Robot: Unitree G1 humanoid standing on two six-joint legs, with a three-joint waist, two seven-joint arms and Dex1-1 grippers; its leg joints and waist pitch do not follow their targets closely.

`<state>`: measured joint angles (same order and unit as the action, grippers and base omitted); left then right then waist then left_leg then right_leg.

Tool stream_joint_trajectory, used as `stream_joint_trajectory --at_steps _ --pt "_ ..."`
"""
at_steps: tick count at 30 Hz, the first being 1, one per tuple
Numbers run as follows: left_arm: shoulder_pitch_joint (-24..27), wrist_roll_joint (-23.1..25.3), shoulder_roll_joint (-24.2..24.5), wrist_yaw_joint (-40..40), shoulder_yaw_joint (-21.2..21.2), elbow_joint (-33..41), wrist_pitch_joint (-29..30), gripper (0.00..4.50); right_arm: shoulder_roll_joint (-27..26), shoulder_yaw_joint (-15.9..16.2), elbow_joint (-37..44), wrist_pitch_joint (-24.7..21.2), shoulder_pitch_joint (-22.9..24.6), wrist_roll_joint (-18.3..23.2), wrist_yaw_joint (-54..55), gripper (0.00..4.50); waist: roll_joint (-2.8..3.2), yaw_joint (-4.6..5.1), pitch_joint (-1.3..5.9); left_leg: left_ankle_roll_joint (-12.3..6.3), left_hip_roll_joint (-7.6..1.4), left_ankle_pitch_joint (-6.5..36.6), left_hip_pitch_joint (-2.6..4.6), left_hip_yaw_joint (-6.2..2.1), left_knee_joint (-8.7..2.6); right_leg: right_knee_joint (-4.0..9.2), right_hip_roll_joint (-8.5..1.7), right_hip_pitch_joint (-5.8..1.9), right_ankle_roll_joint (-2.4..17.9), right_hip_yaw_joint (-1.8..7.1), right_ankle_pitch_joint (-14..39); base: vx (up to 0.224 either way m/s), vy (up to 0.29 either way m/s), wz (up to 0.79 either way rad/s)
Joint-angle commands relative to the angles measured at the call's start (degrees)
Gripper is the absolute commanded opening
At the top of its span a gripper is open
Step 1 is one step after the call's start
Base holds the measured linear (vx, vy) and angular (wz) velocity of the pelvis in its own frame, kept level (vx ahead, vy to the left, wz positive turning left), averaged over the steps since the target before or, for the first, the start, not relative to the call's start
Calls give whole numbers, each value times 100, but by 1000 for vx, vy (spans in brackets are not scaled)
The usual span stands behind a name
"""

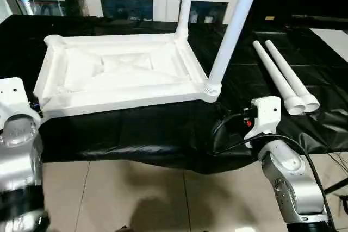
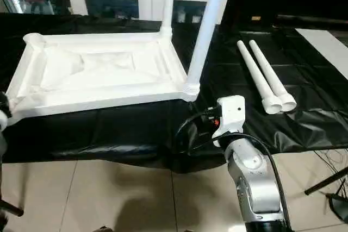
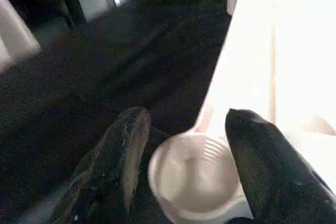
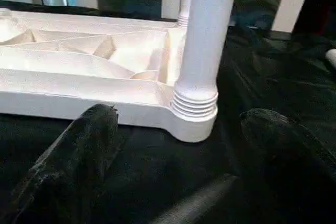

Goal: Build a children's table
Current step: Rotate table base

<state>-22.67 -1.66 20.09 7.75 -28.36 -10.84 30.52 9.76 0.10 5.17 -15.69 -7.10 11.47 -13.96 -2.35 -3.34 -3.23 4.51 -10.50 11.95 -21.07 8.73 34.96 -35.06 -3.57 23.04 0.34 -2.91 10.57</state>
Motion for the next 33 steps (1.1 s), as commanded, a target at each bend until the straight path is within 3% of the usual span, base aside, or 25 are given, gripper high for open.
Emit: stream_joint_trajectory --at_steps 1,2,9,12,14,18,19,20,22,23,25,29,33 --pt "-105 -175 -27 -79 -81 -193 232 277 45 -62 -68 -35 -62 13 -6 420 130 0 351 68 -182 967 59 -42 -486 342 -365 -249 997 257 512 0 0 0" --pt "-128 -184 43 -224 -15 -305 370 277 51 -66 -39 -48 -45 20 -8 420 162 -7 358 49 -188 926 59 -51 -485 336 -373 -261 1011 259 456 0 0 0" --pt "-204 -615 44 -600 -126 -426 1237 277 107 -137 -14 -59 -6 30 -63 420 163 -2 348 77 -197 1071 92 -37 -492 348 -360 -243 1076 258 539 0 0 0" --pt "-215 -790 78 -684 -158 -483 1331 277 122 -153 -18 -56 -11 35 -78 420 156 -4 339 76 -196 1109 74 -40 -502 363 -363 -254 1064 261 637 0 0 0" --pt "-145 -1014 182 -1200 -77 -441 1313 277 145 -181 -38 -35 -28 45 -105 420 149 -12 340 72 -197 1151 85 -35 -505 373 -368 -244 1040 267 771 0 0 0" --pt "190 -1448 343 -2319 318 91 1468 277 163 -193 -65 -8 -45 50 -134 420 146 -21 329 98 -213 1196 74 -32 -530 378 -367 -232 1016 274 865 0 0 0" --pt "296 -1582 400 -2581 439 277 1607 277 167 -194 -72 -3 -48 52 -141 420 147 -49 341 121 -235 1168 105 -44 -527 351 -408 -230 1029 278 840 0 0 0" --pt "733 -1879 697 -3385 971 916 1868 277 175 -193 -88 8 -54 53 -154 420 138 -46 331 135 -245 1161 94 -33 -540 345 -393 -214 1046 279 844 0 0 0" --pt "1124 -2069 1011 -3948 1401 1397 2024 277 181 -187 -98 14 -57 56 -172 420 157 -45 333 127 -239 1095 87 -16 -547 314 -360 -194 1066 283 724 0 0 0" --pt "1452 -2202 1303 -4405 1721 1747 2016 277 186 -180 -104 26 -60 56 -205 420 133 -29 313 121 -223 1196 98 16 -543 341 -335 -178 1071 287 760 0 0 0" --pt "1558 -2233 1417 -4560 1833 1838 2016 277 183 -183 -108 29 -62 52 -219 420 146 -26 308 113 -219 1195 59 3 -566 348 -351 -215 1013 293 883 0 0 0" --pt "1937 -2276 1724 -5166 2317 2346 1822 277 180 -185 -106 32 -71 59 -257 420 122 18 279 129 -211 1509 95 9 -577 424 -357 -202 840 311 1484 0 0 0" --pt "1617 -1944 1321 -4730 2210 2168 1236 277 183 -171 -98 40 -89 69 -287 420 81 35 264 150 -213 1573 110 32 -578 458 -339 -185 738 322 1781 0 0 0"
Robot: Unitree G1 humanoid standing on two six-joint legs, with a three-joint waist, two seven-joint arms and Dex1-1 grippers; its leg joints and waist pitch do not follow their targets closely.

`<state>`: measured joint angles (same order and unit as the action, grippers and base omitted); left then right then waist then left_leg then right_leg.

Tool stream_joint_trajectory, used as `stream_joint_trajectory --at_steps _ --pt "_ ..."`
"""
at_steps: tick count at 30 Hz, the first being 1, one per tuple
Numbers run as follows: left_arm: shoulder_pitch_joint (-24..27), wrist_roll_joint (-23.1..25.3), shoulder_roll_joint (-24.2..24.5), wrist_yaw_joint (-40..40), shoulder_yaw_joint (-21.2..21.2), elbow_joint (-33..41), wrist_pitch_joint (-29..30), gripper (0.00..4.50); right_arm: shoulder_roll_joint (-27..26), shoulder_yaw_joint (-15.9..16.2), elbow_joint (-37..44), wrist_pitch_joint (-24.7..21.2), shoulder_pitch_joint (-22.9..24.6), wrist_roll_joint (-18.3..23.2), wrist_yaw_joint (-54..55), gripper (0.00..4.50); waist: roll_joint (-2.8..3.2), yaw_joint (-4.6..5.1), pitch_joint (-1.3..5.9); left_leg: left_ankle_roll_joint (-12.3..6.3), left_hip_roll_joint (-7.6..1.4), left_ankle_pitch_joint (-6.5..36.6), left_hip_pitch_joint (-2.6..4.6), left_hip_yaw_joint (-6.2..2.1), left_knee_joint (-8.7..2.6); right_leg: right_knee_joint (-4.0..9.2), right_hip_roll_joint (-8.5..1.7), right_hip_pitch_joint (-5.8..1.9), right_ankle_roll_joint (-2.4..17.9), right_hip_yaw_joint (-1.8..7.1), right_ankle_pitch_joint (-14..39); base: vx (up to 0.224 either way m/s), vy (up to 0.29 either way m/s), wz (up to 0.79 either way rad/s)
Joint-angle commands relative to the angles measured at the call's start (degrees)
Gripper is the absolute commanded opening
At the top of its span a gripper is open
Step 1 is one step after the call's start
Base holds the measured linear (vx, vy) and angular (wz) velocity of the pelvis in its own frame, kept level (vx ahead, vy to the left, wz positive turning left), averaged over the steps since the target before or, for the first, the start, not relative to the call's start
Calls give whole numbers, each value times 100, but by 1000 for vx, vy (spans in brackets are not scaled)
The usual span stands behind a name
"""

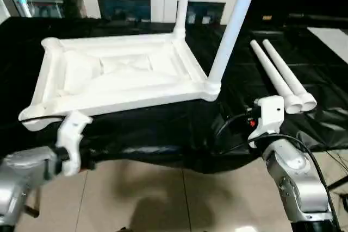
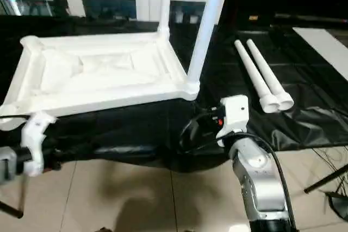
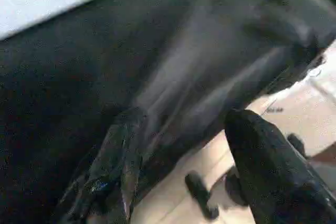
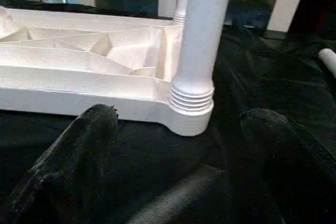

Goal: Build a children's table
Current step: Rotate table base

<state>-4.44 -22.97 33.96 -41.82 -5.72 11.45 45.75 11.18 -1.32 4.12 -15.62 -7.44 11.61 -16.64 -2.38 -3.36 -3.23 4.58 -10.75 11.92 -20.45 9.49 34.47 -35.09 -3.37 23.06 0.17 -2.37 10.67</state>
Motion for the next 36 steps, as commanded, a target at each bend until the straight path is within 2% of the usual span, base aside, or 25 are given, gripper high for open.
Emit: stream_joint_trajectory --at_steps 1,2,3,4,5,6,8,10,12,13,14,15,17,19,23,24,27,28,34,35,36 --pt "-285 235 -114 359 -92 -136 -434 277 41 -33 10 33 -60 60 -26 420 102 20 271 156 -189 1602 81 -38 -520 477 -350 -165 719 268 1778 0 0 0" --pt "-464 405 -206 592 -179 -285 -920 277 45 -35 10 31 -64 62 -34 420 73 27 279 152 -180 1528 49 -44 -519 465 -353 -199 701 265 1710 0 0 0" --pt "-464 405 -206 592 -179 -285 -920 277 45 -35 10 31 -64 62 -34 420 74 24 276 140 -177 1492 26 -54 -528 471 -353 -217 679 262 1715 0 0 0" --pt "-642 548 -243 863 -241 -399 -1191 277 49 -39 8 29 -70 60 -47 420 71 30 290 139 -177 1446 39 -53 -517 466 -348 -211 645 258 1656 0 0 0" --pt "-909 1043 -134 1421 -176 -645 -1540 277 59 -41 6 24 -76 56 -66 420 67 38 306 134 -180 1366 33 -57 -510 443 -344 -228 646 255 1513 0 0 0" --pt "-909 1043 -134 1421 -176 -645 -1540 277 59 -41 6 24 -76 56 -66 420 60 44 315 112 -174 1282 31 -53 -495 425 -338 -231 637 256 1367 0 0 0" --pt "-1104 1716 250 2033 -3 -1140 -1464 277 64 -59 10 13 -78 52 -80 420 64 64 329 89 -166 1114 11 -55 -487 393 -329 -245 649 255 1168 0 0 0" --pt "-1188 1784 268 2239 -140 -1443 -1327 277 67 -70 3 9 -81 51 -88 420 68 97 343 95 -154 954 16 -51 -465 363 -323 -249 701 253 985 0 0 0" --pt "-1225 1789 258 2319 -214 -1585 -1276 277 68 -74 -3 8 -84 50 -91 420 82 115 347 88 -158 855 25 -48 -457 351 -335 -248 819 253 838 0 0 0" --pt "-1272 1932 332 2460 -237 -1893 -1313 277 76 -72 -18 14 -81 41 -101 420 93 112 364 73 -164 784 36 -43 -445 336 -331 -245 900 250 686 0 0 0" --pt "-1280 1998 377 2519 -238 -2009 -1327 306 78 -72 -21 14 -80 39 -102 420 94 111 362 48 -162 724 38 -38 -443 322 -323 -240 966 249 517 0 0 0" --pt "-1294 2031 397 2568 -285 -2122 -1368 313 78 -75 -16 9 -79 37 -103 420 113 105 364 41 -161 703 34 -42 -443 315 -325 -249 992 248 453 0 0 0" --pt "-1315 2063 437 2609 -324 -2275 -1430 318 78 -85 -4 0 -77 37 -104 420 93 97 368 9 -165 690 39 -35 -441 309 -337 -262 1076 247 313 0 0 0" --pt "-1324 2084 464 2612 -310 -2338 -1472 348 78 -93 1 -5 -75 40 -105 420 95 83 353 -5 -176 788 49 -31 -447 326 -344 -250 1103 248 434 0 0 0" --pt "-1432 2021 603 2183 -228 -2927 -1572 355 89 -104 7 -26 -72 35 -124 420 98 43 332 64 -185 1079 84 -31 -473 368 -357 -216 1021 258 929 0 0 0" --pt "-1458 2039 637 2151 -218 -3040 -1601 355 94 -106 9 -30 -72 36 -130 420 74 49 323 71 -180 1127 81 -28 -478 381 -354 -210 1001 259 1013 0 0 0" --pt "-1567 1887 745 1818 -290 -3379 -1578 355 111 -121 6 -46 -84 43 -146 420 75 38 317 140 -186 1302 88 -46 -496 396 -378 -203 911 266 1319 0 0 0" --pt "-1592 1804 760 1697 -335 -3418 -1528 355 119 -125 2 -48 -87 43 -152 420 60 37 318 137 -183 1294 88 -42 -495 400 -379 -203 907 266 1331 0 0 0" --pt "-1811 1535 964 1279 -511 -3835 -942 355 156 -145 -7 -64 -102 44 -178 420 84 44 334 135 -183 1128 86 -41 -487 354 -376 -209 1005 263 1041 0 0 0" --pt "-1855 1526 985 1242 -522 -3921 -882 355 160 -150 -9 -64 -103 43 -182 420 74 50 334 130 -177 1093 80 -37 -486 349 -369 -213 1013 262 989 0 0 0" --pt "-1965 1417 1007 1229 -643 -4049 -633 355 172 -163 -12 -70 -113 47 -184 420 76 62 334 129 -176 1049 77 -35 -485 341 -376 -222 1056 263 903 0 0 0"
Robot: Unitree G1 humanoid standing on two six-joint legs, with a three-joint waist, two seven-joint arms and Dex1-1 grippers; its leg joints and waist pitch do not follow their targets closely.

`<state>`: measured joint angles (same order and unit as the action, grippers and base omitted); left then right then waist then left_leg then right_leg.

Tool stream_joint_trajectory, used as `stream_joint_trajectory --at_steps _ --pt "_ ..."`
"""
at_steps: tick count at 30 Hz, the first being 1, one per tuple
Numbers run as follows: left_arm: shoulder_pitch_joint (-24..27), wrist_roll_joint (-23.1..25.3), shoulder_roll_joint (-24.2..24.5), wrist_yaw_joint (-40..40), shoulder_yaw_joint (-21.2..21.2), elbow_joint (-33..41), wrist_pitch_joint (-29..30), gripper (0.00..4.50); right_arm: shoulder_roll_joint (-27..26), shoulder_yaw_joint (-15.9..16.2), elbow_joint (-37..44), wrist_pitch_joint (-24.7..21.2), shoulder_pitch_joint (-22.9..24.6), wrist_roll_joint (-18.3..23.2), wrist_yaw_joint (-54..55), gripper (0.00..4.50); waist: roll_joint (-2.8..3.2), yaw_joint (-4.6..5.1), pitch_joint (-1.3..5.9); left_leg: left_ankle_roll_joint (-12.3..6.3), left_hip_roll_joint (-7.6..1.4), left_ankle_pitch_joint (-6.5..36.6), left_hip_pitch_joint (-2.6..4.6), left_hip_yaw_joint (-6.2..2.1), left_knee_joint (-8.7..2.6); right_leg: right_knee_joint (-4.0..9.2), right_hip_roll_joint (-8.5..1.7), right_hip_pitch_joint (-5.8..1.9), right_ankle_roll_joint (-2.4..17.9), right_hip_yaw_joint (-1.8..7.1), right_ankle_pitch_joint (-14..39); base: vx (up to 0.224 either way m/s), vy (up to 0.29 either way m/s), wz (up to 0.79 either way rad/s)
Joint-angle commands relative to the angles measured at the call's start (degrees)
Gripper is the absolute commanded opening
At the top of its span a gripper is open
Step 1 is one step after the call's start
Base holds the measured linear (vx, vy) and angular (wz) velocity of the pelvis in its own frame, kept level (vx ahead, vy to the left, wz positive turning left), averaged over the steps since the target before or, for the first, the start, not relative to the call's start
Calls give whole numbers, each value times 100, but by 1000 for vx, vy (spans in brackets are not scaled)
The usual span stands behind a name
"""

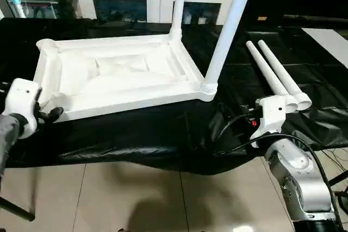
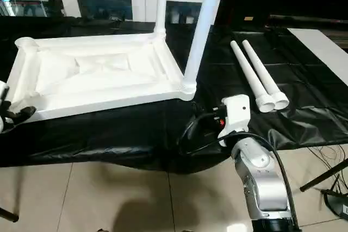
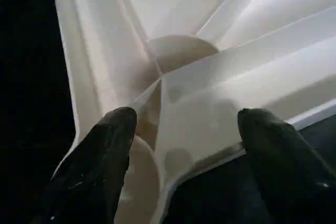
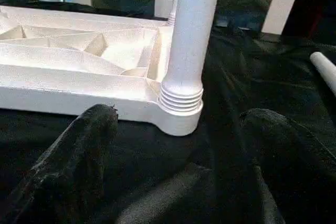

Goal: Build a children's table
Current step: Rotate table base

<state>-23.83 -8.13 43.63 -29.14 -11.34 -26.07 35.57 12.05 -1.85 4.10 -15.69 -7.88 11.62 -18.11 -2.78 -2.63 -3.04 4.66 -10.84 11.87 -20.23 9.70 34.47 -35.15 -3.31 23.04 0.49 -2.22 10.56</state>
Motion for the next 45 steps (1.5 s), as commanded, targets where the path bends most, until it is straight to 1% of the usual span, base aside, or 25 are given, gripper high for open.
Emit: stream_joint_trajectory --at_steps 1,5,8,12,18,19,20,21,22,26,28,29,30,31,33,34,35,37,38,39,40,41,43,44,45 --pt "-49 -97 42 -38 -116 -318 425 355 88 -114 -8 -65 -70 48 -37 420 129 -11 317 130 -162 1064 60 -53 -480 341 -380 -220 1041 247 909 0 0 0" --pt "-242 -367 67 181 -534 -367 1049 355 131 -152 -11 -86 -93 65 -42 420 117 24 315 123 -168 1068 49 -54 -473 341 -391 -241 1122 247 887 0 0 0" --pt "-283 -354 168 288 -614 -450 1442 355 170 -190 -48 -84 -134 63 -52 420 113 39 311 87 -163 1061 52 -52 -467 352 -388 -238 1117 248 955 0 0 0" --pt "-225 -314 259 321 -654 -469 1543 355 204 -226 -68 -92 -171 69 -59 420 128 35 307 65 -175 1079 58 -59 -474 367 -390 -234 1109 250 1003 0 0 0" --pt "-25 -356 518 309 -832 -139 1745 355 270 -270 -100 -91 -197 90 -88 420 109 67 310 33 -175 1013 44 -56 -468 355 -392 -248 1137 248 918 0 0 0" --pt "37 -388 572 174 -759 -49 1811 355 273 -270 -106 -91 -200 89 -91 420 49 57 310 5 -177 1004 47 -52 -465 355 -400 -250 1125 251 984 0 0 0" --pt "70 -417 568 85 -700 -25 1852 355 273 -266 -120 -89 -207 90 -93 420 86 51 302 6 -180 1020 53 -53 -473 363 -403 -234 1112 253 1068 0 0 0" --pt "111 -439 562 -31 -613 -12 1878 355 272 -257 -140 -85 -220 87 -97 420 85 52 299 11 -185 1032 62 -53 -476 370 -401 -225 1105 252 1094 0 0 0" --pt "155 -441 555 -161 -497 1 1843 355 271 -248 -161 -84 -238 85 -106 420 46 60 295 12 -189 1054 67 -45 -478 378 -389 -213 1101 248 1118 0 0 0" --pt "372 -560 540 -876 89 297 1829 355 307 -198 -164 -160 -303 197 -336 420 62 29 290 44 -188 1116 80 -45 -494 374 -395 -206 1082 255 1170 0 0 0" --pt "396 -584 539 -944 152 360 1856 355 325 -187 -142 -194 -301 245 -409 420 69 5 280 31 -200 1205 102 -36 -494 386 -403 -184 1082 263 1226 0 0 0" --pt "457 -608 534 -1077 270 483 1830 355 429 -72 -12 -308 -225 344 -690 420 122 -16 286 47 -199 1252 110 -44 -494 382 -402 -192 1090 260 1237 0 0 0" --pt "478 -622 527 -1112 302 527 1840 355 473 -21 48 -369 -187 387 -810 420 107 -18 284 48 -209 1271 106 -44 -499 386 -393 -201 1087 255 1221 0 0 0" --pt "564 -641 521 -1214 421 680 1837 355 615 149 256 -619 -56 543 -1181 420 136 -46 272 52 -204 1337 106 -42 -502 390 -383 -202 1060 259 1262 0 0 0" --pt "638 -669 476 -1253 534 885 1874 355 885 429 579 -931 151 729 -1678 420 110 -75 276 31 -207 1401 102 -44 -506 400 -387 -215 1037 259 1328 0 0 0" --pt "690 -723 432 -1338 628 1117 1934 355 1171 666 864 -1191 348 904 -2121 420 141 -113 275 22 -229 1417 114 -47 -512 408 -401 -210 1002 268 1361 0 0 0" --pt "694 -729 428 -1344 634 1135 1941 355 1193 683 886 -1208 363 917 -2154 420 110 -107 268 9 -224 1430 79 -53 -517 405 -391 -237 981 263 1416 0 0 0" --pt "678 -807 274 -1335 728 1408 2049 355 1524 920 1150 -1395 593 1048 -2578 420 129 -141 286 7 -237 1400 89 -55 -509 418 -418 -231 995 266 1456 0 0 0" --pt "605 -874 38 -1281 857 1607 2168 355 1708 1072 1248 -1589 715 1110 -2763 420 125 -138 255 15 -228 1500 73 -56 -517 438 -410 -222 969 264 1643 0 0 0" --pt "568 -893 -88 -1257 939 1688 2194 355 1736 1108 1275 -1658 742 1151 -2800 420 110 -143 255 13 -224 1550 85 -54 -517 463 -415 -227 934 262 1784 0 0 0" --pt "508 -910 -221 -1230 1011 1716 2219 355 1747 1129 1285 -1691 751 1169 -2818 420 99 -180 255 2 -229 1602 122 -49 -492 490 -431 -182 911 272 1985 0 0 0" --pt "508 -910 -221 -1230 1011 1716 2219 355 1747 1129 1285 -1691 751 1169 -2818 420 93 -187 247 9 -216 1604 94 -54 -498 510 -434 -188 871 270 2186 0 0 0" --pt "324 -905 -726 -1068 1250 1788 2242 355 1757 1126 1353 -1786 733 1210 -2827 420 111 -241 241 46 -224 1707 144 -49 -489 554 -437 -134 774 271 2474 0 0 0" --pt "267 -887 -869 -1015 1327 1792 2234 355 1759 1119 1378 -1818 712 1216 -2827 420 148 -267 236 69 -217 1789 177 -51 -473 573 -429 -104 743 266 2583 0 0 0" --pt "213 -885 -1003 -967 1374 1785 2211 355 1770 1113 1396 -1826 698 1212 -2825 420 117 -249 217 64 -221 1864 175 -45 -490 602 -417 -103 714 265 2688 0 0 0"
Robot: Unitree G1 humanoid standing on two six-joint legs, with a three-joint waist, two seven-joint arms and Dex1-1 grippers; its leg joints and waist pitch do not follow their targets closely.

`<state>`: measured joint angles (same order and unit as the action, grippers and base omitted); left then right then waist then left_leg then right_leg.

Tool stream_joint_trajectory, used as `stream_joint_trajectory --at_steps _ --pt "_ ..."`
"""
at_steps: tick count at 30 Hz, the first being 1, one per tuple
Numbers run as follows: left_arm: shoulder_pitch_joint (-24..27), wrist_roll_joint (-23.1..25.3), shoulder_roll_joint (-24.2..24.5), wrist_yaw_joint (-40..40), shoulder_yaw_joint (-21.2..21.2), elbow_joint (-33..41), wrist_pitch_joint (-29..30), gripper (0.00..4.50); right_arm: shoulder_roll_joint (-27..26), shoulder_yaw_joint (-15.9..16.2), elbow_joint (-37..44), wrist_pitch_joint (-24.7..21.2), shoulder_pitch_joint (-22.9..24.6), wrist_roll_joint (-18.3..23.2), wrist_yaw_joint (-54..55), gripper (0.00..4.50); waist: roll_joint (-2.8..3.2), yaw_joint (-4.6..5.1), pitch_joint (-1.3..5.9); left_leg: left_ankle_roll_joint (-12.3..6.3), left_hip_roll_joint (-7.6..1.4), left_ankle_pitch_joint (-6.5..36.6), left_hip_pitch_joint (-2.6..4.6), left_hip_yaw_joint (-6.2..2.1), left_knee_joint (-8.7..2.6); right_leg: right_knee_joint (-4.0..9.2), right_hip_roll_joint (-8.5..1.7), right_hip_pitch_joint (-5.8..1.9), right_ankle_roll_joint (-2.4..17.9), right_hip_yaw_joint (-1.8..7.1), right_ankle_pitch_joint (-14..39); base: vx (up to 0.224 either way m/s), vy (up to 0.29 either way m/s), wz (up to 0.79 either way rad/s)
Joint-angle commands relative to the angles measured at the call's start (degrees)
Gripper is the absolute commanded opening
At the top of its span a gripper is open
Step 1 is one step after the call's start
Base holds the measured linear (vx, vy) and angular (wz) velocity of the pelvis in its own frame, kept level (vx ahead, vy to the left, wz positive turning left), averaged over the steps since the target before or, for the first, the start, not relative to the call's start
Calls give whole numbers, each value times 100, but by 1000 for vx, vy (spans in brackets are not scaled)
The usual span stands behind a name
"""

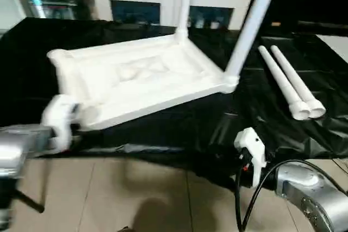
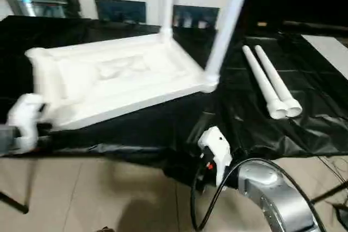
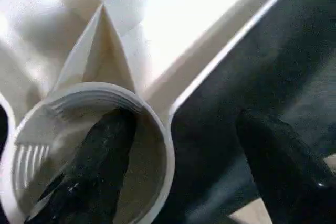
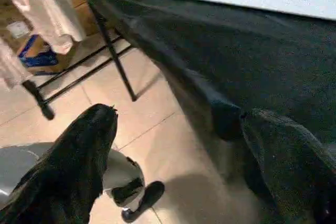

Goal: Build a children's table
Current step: Rotate table base

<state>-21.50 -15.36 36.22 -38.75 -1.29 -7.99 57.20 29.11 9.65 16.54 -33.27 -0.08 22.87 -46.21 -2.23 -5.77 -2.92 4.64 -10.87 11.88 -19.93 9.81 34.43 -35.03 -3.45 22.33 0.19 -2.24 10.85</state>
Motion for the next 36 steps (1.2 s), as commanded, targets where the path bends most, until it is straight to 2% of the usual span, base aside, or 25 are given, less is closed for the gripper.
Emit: stream_joint_trajectory --at_steps 1,2,4,5,7,9,10,12,14,15,16,17,18,19,21,23,24,25,27,30,31,32,34,36 --pt "-58 -164 -355 26 386 -30 31 355 78 -42 169 -75 -89 93 -14 420 68 43 209 94 -214 1942 154 -71 -478 602 -413 -32 675 254 2812 0 0 0" --pt "-153 -156 -545 88 443 -44 -6 355 97 -68 181 -76 -101 94 2 420 35 43 212 76 -200 1956 153 -74 -474 625 -419 -33 582 247 3001 0 0 0" --pt "-200 -136 -651 123 465 -28 5 355 121 -85 198 -97 -105 112 11 420 43 44 219 65 -198 1874 109 -90 -486 638 -432 -57 474 240 3142 0 0 0" --pt "-388 -170 -1007 162 544 22 -73 355 177 -107 190 -76 -121 65 24 420 31 55 221 57 -202 1819 80 -103 -496 642 -434 -81 412 227 3174 0 0 0" --pt "-604 -199 -1327 223 612 -5 -120 355 208 -120 156 -59 -142 18 30 420 19 31 233 12 -193 1775 138 -70 -450 676 -428 -20 367 235 3229 0 0 0" --pt "-674 -191 -1424 252 633 -28 -136 355 209 -127 147 -66 -150 7 26 420 19 2 222 -26 -180 1766 138 -62 -435 706 -436 -3 341 229 3395 0 0 0" --pt "-831 -183 -1639 330 646 -132 -203 355 204 -141 140 -72 -174 -1 31 420 6 -4 228 -39 -180 1703 111 -66 -446 701 -435 -25 311 220 3388 0 0 0" --pt "-1074 -168 -1978 440 710 -296 -350 355 190 -153 144 -77 -212 -35 47 420 -2 -39 263 -61 -198 1521 96 -72 -457 657 -435 -45 335 216 3062 0 0 0" --pt "-1256 -144 -2247 547 782 -432 -469 355 150 -168 82 -4 -257 -133 156 420 -9 -66 301 -134 -215 1160 57 -51 -461 585 -441 -81 511 218 2392 0 0 0" --pt "-1300 -117 -2331 581 786 -471 -498 355 139 -174 53 17 -272 -157 205 420 13 -81 311 -136 -222 1155 77 -48 -463 573 -444 -66 594 219 2226 0 0 0" --pt "-1377 -75 -2513 698 743 -561 -690 355 52 -244 -77 89 -342 -249 414 420 54 -55 320 -134 -216 1066 6 -57 -469 516 -438 -109 710 221 1828 0 0 0" --pt "-1441 -15 -2678 842 674 -647 -877 355 -36 -329 -195 143 -411 -321 626 420 41 -44 351 -150 -208 907 -4 -50 -456 478 -427 -129 824 211 1399 0 0 0" --pt "-1455 17 -2729 938 626 -689 -983 355 -73 -379 -239 216 -439 -363 715 420 15 -30 356 -178 -198 844 -35 -47 -448 459 -424 -153 872 209 1214 0 0 0" --pt "-1460 78 -2727 1039 597 -736 -1086 355 -118 -441 -261 242 -465 -364 795 420 38 -22 368 -223 -180 712 -71 -53 -442 420 -433 -187 918 205 969 0 0 0" --pt "-1486 278 -2683 1314 559 -888 -1321 355 -204 -566 -286 282 -501 -330 913 420 22 -4 411 -377 -168 403 -100 -56 -404 354 -428 -226 995 199 385 0 0 0" --pt "-1535 377 -2653 1532 387 -1027 -1605 355 -282 -647 -287 302 -521 -312 1013 420 13 37 459 -654 -142 -49 -144 -46 -339 273 -421 -252 1124 191 -385 0 0 0" --pt "-1535 377 -2653 1532 387 -1027 -1605 355 -282 -647 -287 302 -521 -312 1013 420 -4 69 456 -716 -131 -121 -173 -46 -329 261 -422 -264 1152 188 -522 0 0 0" --pt "-1557 363 -2651 1578 290 -1042 -1654 355 -304 -658 -284 290 -524 -296 1030 420 -13 103 439 -790 -128 -66 -186 -38 -330 277 -430 -269 1189 180 -486 0 0 0" --pt "-1606 399 -2576 1683 134 -1040 -1668 355 -322 -624 -302 309 -530 -308 1049 420 2 157 416 -799 -141 160 -179 -31 -340 314 -443 -261 1214 178 -113 0 0 0" --pt "-1614 696 -2374 1734 365 -1123 -1741 355 -363 -571 -351 364 -540 -361 1073 420 25 201 381 -653 -180 498 -149 -34 -372 398 -428 -228 1127 175 528 0 0 0" --pt "-1607 814 -2272 1732 487 -1162 -1772 355 -383 -552 -364 374 -549 -377 1082 420 20 194 373 -569 -197 621 -103 -26 -380 403 -425 -194 1106 178 695 0 0 0" --pt "-1593 940 -2151 1714 621 -1195 -1823 355 -402 -533 -375 383 -565 -392 1091 420 13 200 353 -504 -199 722 -110 -34 -398 422 -418 -193 1039 176 875 0 0 0" --pt "-1575 1106 -1880 1563 887 -1192 -1832 355 -422 -516 -381 385 -589 -402 1105 420 29 198 352 -385 -214 798 -87 -44 -419 412 -417 -179 982 179 948 0 0 0" --pt "-1564 1136 -1794 1461 975 -1155 -1827 382 -421 -512 -377 389 -589 -405 1108 420 44 200 358 -304 -217 793 -85 -48 -427 390 -415 -180 967 183 878 0 0 0"
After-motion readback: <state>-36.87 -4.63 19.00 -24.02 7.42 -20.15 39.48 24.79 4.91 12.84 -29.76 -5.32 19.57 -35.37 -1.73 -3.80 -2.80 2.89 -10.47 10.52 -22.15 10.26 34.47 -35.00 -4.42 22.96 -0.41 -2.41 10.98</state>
